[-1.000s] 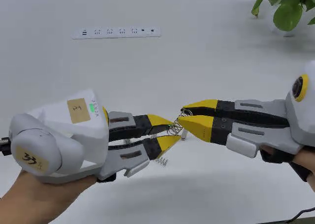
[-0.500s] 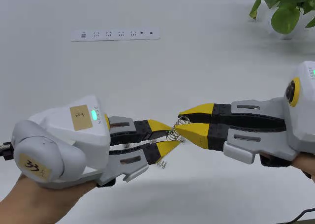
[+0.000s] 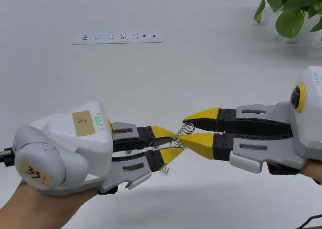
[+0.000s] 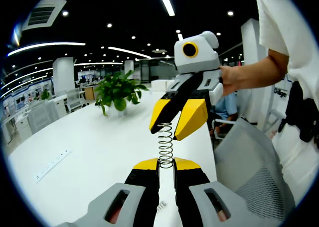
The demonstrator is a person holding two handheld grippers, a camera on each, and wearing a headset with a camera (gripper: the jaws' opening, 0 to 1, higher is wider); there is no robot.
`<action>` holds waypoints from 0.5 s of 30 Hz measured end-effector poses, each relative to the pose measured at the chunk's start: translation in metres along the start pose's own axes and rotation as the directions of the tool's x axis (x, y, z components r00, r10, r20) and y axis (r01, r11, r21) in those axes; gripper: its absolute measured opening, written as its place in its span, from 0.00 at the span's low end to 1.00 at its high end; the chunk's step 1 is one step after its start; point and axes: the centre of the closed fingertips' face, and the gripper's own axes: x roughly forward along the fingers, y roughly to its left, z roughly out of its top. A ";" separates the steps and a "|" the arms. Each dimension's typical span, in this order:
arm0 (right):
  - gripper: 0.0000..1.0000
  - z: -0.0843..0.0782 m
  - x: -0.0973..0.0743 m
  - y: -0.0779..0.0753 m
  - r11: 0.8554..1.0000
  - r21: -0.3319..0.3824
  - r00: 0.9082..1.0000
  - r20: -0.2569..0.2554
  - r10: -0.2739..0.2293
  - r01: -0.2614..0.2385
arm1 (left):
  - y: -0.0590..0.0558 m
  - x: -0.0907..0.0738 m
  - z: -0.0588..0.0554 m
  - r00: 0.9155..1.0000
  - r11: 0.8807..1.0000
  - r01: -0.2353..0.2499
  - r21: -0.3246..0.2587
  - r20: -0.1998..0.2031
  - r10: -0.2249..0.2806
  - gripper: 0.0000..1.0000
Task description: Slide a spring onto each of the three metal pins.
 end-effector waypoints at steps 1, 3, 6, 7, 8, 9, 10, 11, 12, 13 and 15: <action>0.19 -0.001 0.000 0.000 1.000 -0.010 1.000 -0.011 0.005 -0.005 | 0.000 0.000 0.000 1.000 1.000 0.001 0.001 -0.001 -0.001 0.09; 0.22 -0.003 -0.001 0.001 0.999 -0.035 0.998 -0.052 0.026 -0.028 | -0.001 0.000 -0.001 1.000 1.000 0.003 0.002 -0.003 -0.003 0.09; 0.28 -0.007 -0.003 0.003 0.992 -0.089 0.987 -0.141 0.079 -0.092 | -0.002 0.000 -0.003 1.000 1.000 0.006 0.005 -0.007 -0.005 0.09; 0.29 -0.006 -0.003 0.001 0.988 -0.119 0.984 -0.162 0.081 -0.101 | -0.002 0.000 -0.003 1.000 1.000 0.006 0.006 -0.009 -0.006 0.09; 0.29 -0.007 -0.004 0.001 0.984 -0.137 0.979 -0.181 0.088 -0.114 | -0.002 -0.001 -0.004 1.000 1.000 0.007 0.007 -0.010 -0.007 0.09; 0.29 -0.007 -0.005 0.001 0.979 -0.151 0.971 -0.213 0.106 -0.140 | -0.003 -0.001 -0.004 1.000 1.000 0.008 0.009 -0.012 -0.007 0.09; 0.30 -0.006 -0.004 0.001 0.975 -0.162 0.967 -0.226 0.115 -0.154 | -0.003 -0.001 -0.004 1.000 1.000 0.008 0.010 -0.013 -0.008 0.09; 0.30 -0.004 -0.004 0.001 0.968 -0.177 0.961 -0.245 0.132 -0.178 | -0.004 -0.001 -0.005 1.000 1.000 0.009 0.012 -0.014 -0.009 0.09; 0.30 -0.003 -0.003 0.001 0.963 -0.185 0.954 -0.265 0.141 -0.194 | -0.004 -0.001 -0.005 1.000 1.000 0.009 0.014 -0.016 -0.009 0.09; 0.31 -0.004 -0.002 0.002 0.958 -0.195 0.946 -0.288 0.150 -0.212 | -0.004 -0.001 -0.006 1.000 1.000 0.009 0.017 -0.019 -0.009 0.09; 0.33 -0.006 0.000 0.000 0.941 -0.234 0.926 -0.345 0.156 -0.246 | -0.004 -0.002 -0.007 1.000 1.000 0.007 0.021 -0.020 -0.007 0.09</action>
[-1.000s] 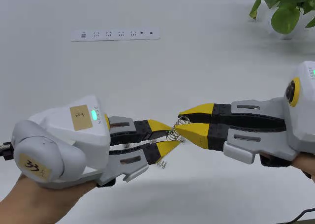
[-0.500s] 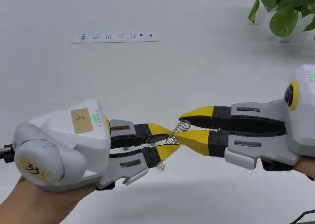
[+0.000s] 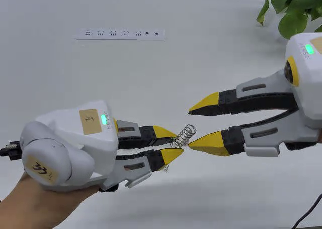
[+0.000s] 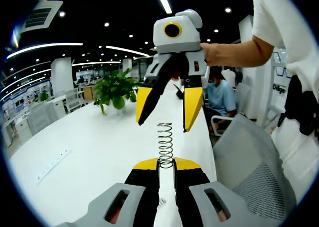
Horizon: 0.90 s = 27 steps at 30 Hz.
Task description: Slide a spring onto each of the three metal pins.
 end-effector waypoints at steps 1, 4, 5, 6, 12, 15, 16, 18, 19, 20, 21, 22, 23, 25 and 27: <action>0.34 0.000 0.002 0.001 0.999 -0.028 0.999 -0.033 0.020 -0.021 | 0.000 -0.001 0.000 1.000 1.000 -0.001 -0.001 0.000 0.001 0.09; 0.33 -0.003 0.007 0.000 0.994 -0.076 0.994 -0.091 0.066 -0.073 | 0.000 -0.002 -0.001 1.000 1.000 -0.005 0.002 -0.001 0.005 0.09; 0.32 -0.003 0.008 0.002 0.992 -0.083 0.991 -0.107 0.082 -0.091 | 0.000 -0.002 -0.001 1.000 1.000 -0.006 0.001 0.001 0.006 0.09; 0.32 -0.003 0.011 0.004 0.988 -0.102 0.987 -0.130 0.099 -0.113 | 0.000 -0.003 -0.001 1.000 1.000 -0.008 0.000 0.001 0.008 0.09; 0.26 -0.005 0.021 0.010 0.967 -0.169 0.959 -0.241 0.147 -0.191 | -0.001 -0.005 -0.003 1.000 1.000 -0.017 -0.001 0.003 0.017 0.09; 0.22 -0.006 0.025 0.011 0.957 -0.187 0.946 -0.281 0.165 -0.223 | 0.000 -0.006 -0.005 1.000 1.000 -0.023 -0.005 0.003 0.023 0.09; 0.21 -0.006 0.026 0.012 0.954 -0.190 0.942 -0.290 0.170 -0.230 | 0.001 -0.006 -0.006 1.000 1.000 -0.024 -0.005 0.003 0.024 0.09; 0.21 -0.008 0.028 0.012 0.948 -0.200 0.932 -0.318 0.177 -0.248 | 0.001 -0.007 -0.006 1.000 1.000 -0.027 -0.010 0.007 0.027 0.09; 0.20 -0.009 0.029 0.011 0.944 -0.208 0.927 -0.330 0.179 -0.256 | 0.001 -0.007 -0.007 1.000 1.000 -0.027 -0.011 0.009 0.027 0.09; 0.19 -0.009 0.030 0.011 0.942 -0.209 0.924 -0.335 0.183 -0.262 | 0.001 -0.007 -0.007 1.000 1.000 -0.027 -0.013 0.010 0.027 0.09; 0.19 -0.008 0.032 0.012 0.941 -0.210 0.922 -0.340 0.186 -0.267 | 0.001 -0.008 -0.008 1.000 1.000 -0.027 -0.014 0.010 0.028 0.09; 0.18 -0.009 0.033 0.011 0.936 -0.217 0.917 -0.350 0.189 -0.276 | 0.001 -0.008 -0.008 1.000 1.000 -0.027 -0.015 0.012 0.028 0.09; 0.17 -0.009 0.033 0.011 0.934 -0.221 0.914 -0.358 0.190 -0.281 | 0.001 -0.008 -0.008 1.000 0.999 -0.028 -0.017 0.014 0.028 0.09; 0.17 -0.009 0.035 0.012 0.931 -0.220 0.908 -0.370 0.196 -0.291 | 0.002 -0.009 -0.008 0.999 0.999 -0.029 -0.021 0.018 0.030 0.09; 0.16 -0.009 0.035 0.013 0.928 -0.223 0.905 -0.376 0.201 -0.299 | 0.003 -0.009 -0.008 0.999 0.999 -0.031 -0.024 0.024 0.032 0.09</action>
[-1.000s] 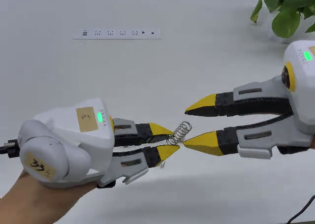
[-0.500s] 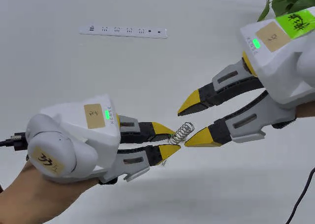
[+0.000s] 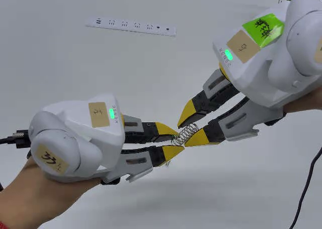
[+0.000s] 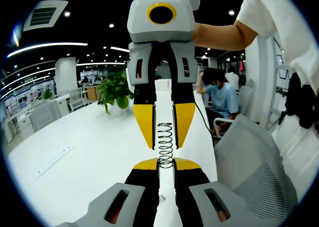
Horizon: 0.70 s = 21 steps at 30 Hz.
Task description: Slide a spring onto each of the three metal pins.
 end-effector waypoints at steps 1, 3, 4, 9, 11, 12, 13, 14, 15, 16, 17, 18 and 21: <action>0.15 0.000 0.000 0.000 1.000 -0.001 1.000 -0.001 0.001 -0.001 | 0.000 0.000 0.000 1.000 1.000 -0.001 0.000 0.001 0.001 0.09; 0.14 0.001 0.000 0.000 1.000 -0.003 1.000 -0.004 0.005 -0.005 | 0.001 0.000 0.001 1.000 1.000 -0.002 -0.001 0.006 0.002 0.09; 0.13 0.001 0.001 -0.001 1.000 -0.005 1.000 -0.010 0.006 -0.006 | 0.001 -0.001 0.001 1.000 1.000 -0.002 -0.003 0.009 0.002 0.09; 0.13 -0.001 0.000 0.000 1.000 -0.013 0.999 -0.030 0.014 -0.015 | 0.001 -0.001 0.001 1.000 1.000 -0.003 -0.005 0.016 0.003 0.09; 0.13 -0.001 -0.001 0.000 1.000 -0.016 0.999 -0.036 0.014 -0.015 | 0.001 -0.001 0.001 1.000 1.000 -0.003 -0.007 0.018 0.003 0.09; 0.13 -0.002 -0.001 0.000 1.000 -0.016 0.999 -0.040 0.016 -0.016 | 0.001 -0.001 0.001 1.000 1.000 -0.003 -0.006 0.018 0.003 0.09; 0.13 -0.002 -0.001 0.000 1.000 -0.017 0.999 -0.042 0.016 -0.017 | 0.001 -0.002 0.001 1.000 1.000 -0.003 -0.006 0.019 0.004 0.09; 0.13 -0.002 -0.001 0.000 1.000 -0.019 0.999 -0.044 0.016 -0.017 | 0.001 -0.002 0.001 1.000 1.000 -0.005 -0.007 0.020 0.005 0.09; 0.12 -0.002 -0.001 0.000 1.000 -0.019 0.999 -0.045 0.016 -0.017 | 0.001 -0.002 0.001 1.000 1.000 -0.005 -0.008 0.021 0.005 0.09; 0.12 -0.001 -0.001 0.000 1.000 -0.019 0.999 -0.045 0.017 -0.017 | 0.001 -0.002 0.001 1.000 1.000 -0.005 -0.009 0.022 0.005 0.09; 0.12 -0.001 -0.001 0.000 1.000 -0.017 0.999 -0.047 0.017 -0.017 | 0.001 -0.002 0.002 1.000 1.000 -0.006 -0.008 0.023 0.006 0.09; 0.12 -0.001 -0.001 0.000 1.000 -0.016 0.999 -0.049 0.016 -0.017 | 0.001 -0.002 0.002 1.000 1.000 -0.006 -0.007 0.023 0.006 0.09; 0.12 -0.001 -0.001 -0.001 1.000 -0.012 0.998 -0.054 0.015 -0.016 | 0.002 -0.003 0.002 1.000 1.000 -0.009 -0.009 0.024 0.009 0.09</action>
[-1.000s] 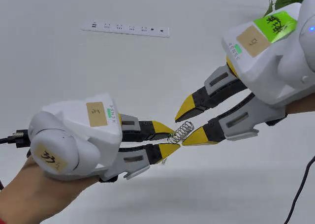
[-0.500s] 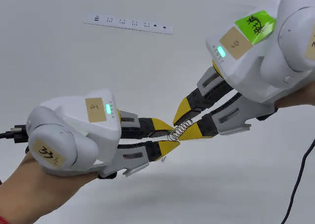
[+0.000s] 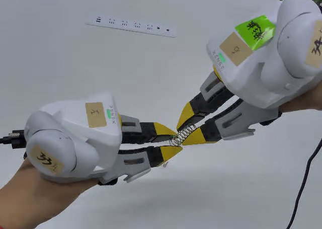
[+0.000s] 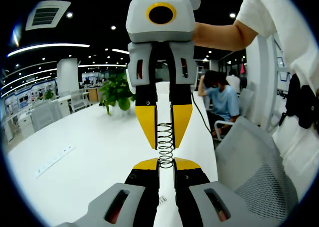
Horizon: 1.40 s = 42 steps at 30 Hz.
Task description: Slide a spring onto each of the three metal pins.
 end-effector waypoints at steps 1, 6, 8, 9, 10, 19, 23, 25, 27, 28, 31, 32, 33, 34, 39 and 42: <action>0.12 0.000 0.000 0.000 1.000 0.001 1.000 0.000 0.000 0.000 | 0.000 0.000 0.000 1.000 1.000 0.000 -0.001 0.001 0.000 0.10; 0.12 0.000 0.000 0.000 1.000 0.009 1.000 -0.002 -0.001 0.001 | 0.000 -0.001 0.000 1.000 1.000 0.001 -0.010 0.002 -0.001 0.10; 0.12 0.001 0.001 0.000 1.000 0.009 1.000 -0.002 -0.001 0.001 | -0.001 -0.001 -0.001 1.000 1.000 0.002 -0.008 0.004 -0.002 0.10; 0.12 0.001 0.001 0.000 1.000 0.010 1.000 -0.003 -0.001 0.001 | -0.001 -0.001 -0.001 1.000 1.000 0.002 -0.011 0.005 -0.002 0.10; 0.12 0.001 0.001 0.000 1.000 0.010 1.000 -0.003 -0.002 0.002 | -0.001 -0.001 -0.001 1.000 1.000 0.002 -0.013 0.006 -0.002 0.10; 0.12 0.000 0.001 -0.002 1.000 0.021 1.000 -0.003 -0.010 0.010 | 0.000 -0.003 -0.003 1.000 1.000 0.001 -0.021 0.004 -0.001 0.13; 0.12 0.001 -0.001 -0.004 1.000 0.028 1.000 0.000 -0.015 0.015 | 0.001 -0.008 -0.008 1.000 1.000 -0.011 -0.024 -0.003 0.011 0.16; 0.12 0.000 -0.002 -0.006 0.999 0.034 1.000 0.000 -0.023 0.023 | 0.003 -0.012 -0.012 1.000 0.999 -0.023 -0.029 -0.007 0.023 0.17; 0.12 -0.002 -0.003 -0.010 0.999 0.043 1.000 -0.003 -0.029 0.029 | 0.006 -0.018 -0.015 0.999 0.999 -0.035 -0.036 -0.013 0.035 0.19; 0.12 -0.003 -0.002 -0.011 0.998 0.046 0.999 -0.006 -0.033 0.033 | 0.007 -0.020 -0.016 0.999 0.998 -0.040 -0.038 -0.015 0.039 0.19; 0.12 -0.007 0.000 -0.019 0.997 0.061 0.999 -0.020 -0.047 0.048 | 0.012 -0.031 -0.023 0.997 0.997 -0.068 -0.045 -0.032 0.066 0.22; 0.12 -0.008 0.001 -0.021 0.997 0.063 0.998 -0.025 -0.052 0.054 | 0.013 -0.034 -0.025 0.997 0.996 -0.074 -0.046 -0.034 0.073 0.23; 0.12 -0.011 0.002 -0.024 0.996 0.067 0.998 -0.036 -0.058 0.060 | 0.015 -0.038 -0.027 0.996 0.995 -0.085 -0.048 -0.038 0.083 0.25; 0.12 -0.012 0.003 -0.027 0.995 0.069 0.997 -0.042 -0.063 0.066 | 0.016 -0.041 -0.029 0.995 0.995 -0.091 -0.051 -0.042 0.089 0.27; 0.12 -0.023 0.012 -0.045 0.990 0.097 0.993 -0.076 -0.093 0.101 | 0.024 -0.056 -0.041 0.990 0.989 -0.131 -0.064 -0.069 0.127 0.33; 0.12 -0.032 0.022 -0.057 0.986 0.122 0.991 -0.093 -0.099 0.110 | 0.029 -0.062 -0.048 0.986 0.986 -0.152 -0.072 -0.082 0.146 0.37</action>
